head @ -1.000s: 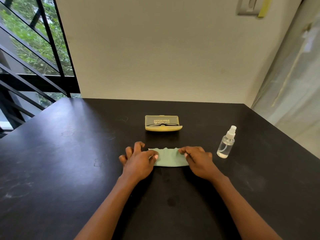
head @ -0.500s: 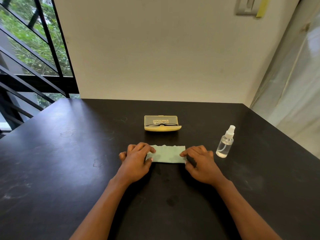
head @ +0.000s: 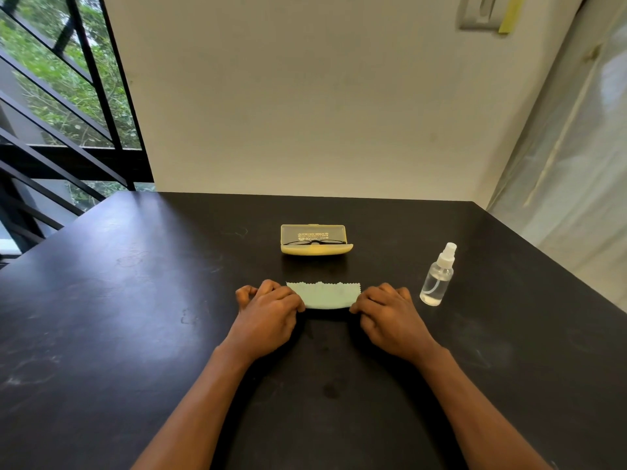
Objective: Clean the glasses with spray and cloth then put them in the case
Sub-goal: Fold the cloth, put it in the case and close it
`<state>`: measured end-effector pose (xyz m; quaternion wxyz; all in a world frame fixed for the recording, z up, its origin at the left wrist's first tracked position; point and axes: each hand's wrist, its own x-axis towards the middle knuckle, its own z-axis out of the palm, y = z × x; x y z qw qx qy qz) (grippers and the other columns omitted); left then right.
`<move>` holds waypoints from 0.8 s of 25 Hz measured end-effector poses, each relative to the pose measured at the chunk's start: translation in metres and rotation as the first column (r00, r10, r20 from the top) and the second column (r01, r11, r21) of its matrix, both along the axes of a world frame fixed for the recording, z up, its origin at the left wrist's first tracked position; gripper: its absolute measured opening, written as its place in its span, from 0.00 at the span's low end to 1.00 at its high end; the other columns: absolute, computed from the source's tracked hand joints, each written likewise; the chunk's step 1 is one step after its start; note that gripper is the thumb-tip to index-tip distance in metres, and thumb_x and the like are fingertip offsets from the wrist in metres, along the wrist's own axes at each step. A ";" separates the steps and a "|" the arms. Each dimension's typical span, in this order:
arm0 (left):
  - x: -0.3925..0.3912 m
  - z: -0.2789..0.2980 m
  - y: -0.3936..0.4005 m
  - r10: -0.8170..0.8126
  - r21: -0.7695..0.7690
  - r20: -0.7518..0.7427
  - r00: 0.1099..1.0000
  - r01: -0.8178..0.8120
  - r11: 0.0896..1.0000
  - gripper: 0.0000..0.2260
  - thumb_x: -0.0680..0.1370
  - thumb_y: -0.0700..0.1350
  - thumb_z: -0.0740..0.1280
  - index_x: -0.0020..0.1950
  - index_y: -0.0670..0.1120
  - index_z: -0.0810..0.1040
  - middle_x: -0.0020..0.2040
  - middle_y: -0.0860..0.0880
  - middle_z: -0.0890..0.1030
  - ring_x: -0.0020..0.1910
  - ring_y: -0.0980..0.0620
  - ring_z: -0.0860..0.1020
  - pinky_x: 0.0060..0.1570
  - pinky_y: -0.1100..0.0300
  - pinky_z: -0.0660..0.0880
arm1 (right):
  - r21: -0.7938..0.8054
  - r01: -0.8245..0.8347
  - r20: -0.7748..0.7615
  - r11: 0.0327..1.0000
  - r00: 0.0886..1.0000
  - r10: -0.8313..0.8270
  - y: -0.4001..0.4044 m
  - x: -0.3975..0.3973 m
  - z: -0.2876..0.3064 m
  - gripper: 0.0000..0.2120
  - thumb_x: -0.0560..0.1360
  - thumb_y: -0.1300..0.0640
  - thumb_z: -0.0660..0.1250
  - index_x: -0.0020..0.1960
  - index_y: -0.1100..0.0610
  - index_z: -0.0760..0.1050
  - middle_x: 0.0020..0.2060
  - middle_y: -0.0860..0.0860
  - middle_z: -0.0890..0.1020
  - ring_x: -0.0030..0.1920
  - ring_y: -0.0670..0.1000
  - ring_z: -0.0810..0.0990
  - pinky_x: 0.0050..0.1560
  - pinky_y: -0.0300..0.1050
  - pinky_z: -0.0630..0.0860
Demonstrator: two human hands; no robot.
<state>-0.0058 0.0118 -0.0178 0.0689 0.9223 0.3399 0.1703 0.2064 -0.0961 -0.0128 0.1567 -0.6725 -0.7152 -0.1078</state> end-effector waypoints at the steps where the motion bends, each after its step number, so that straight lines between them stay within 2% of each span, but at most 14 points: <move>1: 0.000 0.000 0.000 0.004 -0.017 0.022 1.000 -0.004 1.000 0.09 0.78 0.47 0.59 0.56 0.55 0.76 0.59 0.58 0.75 0.62 0.56 0.65 0.59 0.52 0.59 | 0.004 0.003 -0.022 1.000 1.000 -0.003 0.000 -0.001 -0.001 0.12 0.70 0.52 0.58 0.45 0.49 0.80 0.42 0.45 0.80 0.42 0.48 0.77 0.41 0.41 0.65; 4: 0.002 -0.001 -0.001 0.023 -0.028 0.053 0.998 -0.021 0.999 0.05 0.78 0.47 0.61 0.52 0.55 0.73 0.56 0.58 0.75 0.59 0.56 0.67 0.56 0.54 0.58 | -0.001 0.013 -0.103 1.000 0.995 -0.013 0.001 0.000 0.000 0.06 0.73 0.56 0.64 0.49 0.51 0.78 0.46 0.47 0.79 0.47 0.49 0.76 0.45 0.42 0.62; 6: 0.003 -0.002 -0.001 0.046 -0.071 0.086 0.995 -0.040 0.997 0.05 0.78 0.46 0.61 0.51 0.56 0.70 0.52 0.60 0.72 0.56 0.57 0.67 0.52 0.57 0.55 | -0.031 0.040 -0.158 0.999 0.986 -0.044 0.004 0.001 -0.001 0.08 0.75 0.56 0.63 0.53 0.51 0.75 0.50 0.46 0.77 0.51 0.48 0.73 0.48 0.41 0.61; 8: 0.003 -0.004 0.002 0.055 -0.170 0.148 0.987 -0.030 0.985 0.06 0.77 0.46 0.63 0.51 0.57 0.70 0.51 0.60 0.72 0.53 0.56 0.67 0.53 0.58 0.60 | -0.079 0.055 -0.210 0.995 0.975 -0.070 0.007 0.004 -0.002 0.09 0.76 0.55 0.63 0.56 0.50 0.74 0.51 0.45 0.75 0.51 0.45 0.69 0.51 0.41 0.63; 10: 0.002 -0.003 0.006 0.073 -0.258 0.189 0.979 -0.022 0.966 0.06 0.77 0.47 0.64 0.48 0.60 0.71 0.49 0.60 0.74 0.53 0.55 0.68 0.56 0.53 0.66 | -0.130 0.052 -0.308 0.990 0.947 -0.090 0.009 0.005 -0.002 0.08 0.76 0.55 0.64 0.55 0.49 0.75 0.50 0.45 0.75 0.50 0.44 0.68 0.54 0.42 0.67; 12: 0.002 -0.002 0.008 0.122 -0.309 0.206 0.971 -0.054 0.949 0.06 0.78 0.47 0.63 0.47 0.60 0.72 0.49 0.61 0.74 0.53 0.56 0.68 0.55 0.51 0.64 | -0.127 0.051 -0.429 0.991 0.898 -0.101 0.012 0.008 -0.002 0.08 0.76 0.57 0.64 0.54 0.50 0.76 0.49 0.44 0.76 0.49 0.44 0.70 0.51 0.39 0.70; 15: 0.005 0.000 0.009 0.190 -0.326 0.202 0.961 -0.117 0.938 0.04 0.79 0.48 0.61 0.48 0.58 0.73 0.48 0.60 0.74 0.52 0.57 0.69 0.50 0.55 0.58 | -0.148 0.082 -0.614 0.986 0.774 -0.157 0.014 0.008 0.001 0.08 0.76 0.61 0.64 0.54 0.53 0.76 0.43 0.44 0.78 0.40 0.41 0.74 0.40 0.27 0.70; 17: 0.008 0.000 0.011 0.225 -0.333 0.199 0.954 -0.150 0.931 0.03 0.79 0.50 0.61 0.47 0.59 0.72 0.48 0.60 0.75 0.52 0.57 0.70 0.50 0.55 0.57 | -0.160 0.113 -0.706 0.981 0.681 -0.194 0.017 0.008 0.003 0.07 0.75 0.61 0.65 0.52 0.53 0.77 0.38 0.46 0.78 0.36 0.41 0.74 0.37 0.27 0.71; 20: 0.011 0.001 0.013 0.283 -0.360 0.198 0.938 -0.199 0.911 0.02 0.78 0.51 0.62 0.46 0.57 0.73 0.47 0.58 0.75 0.51 0.58 0.70 0.50 0.55 0.57 | -0.186 0.156 -0.742 0.970 0.625 -0.243 0.022 0.009 0.002 0.05 0.75 0.60 0.66 0.50 0.54 0.77 0.37 0.47 0.79 0.35 0.42 0.75 0.38 0.31 0.71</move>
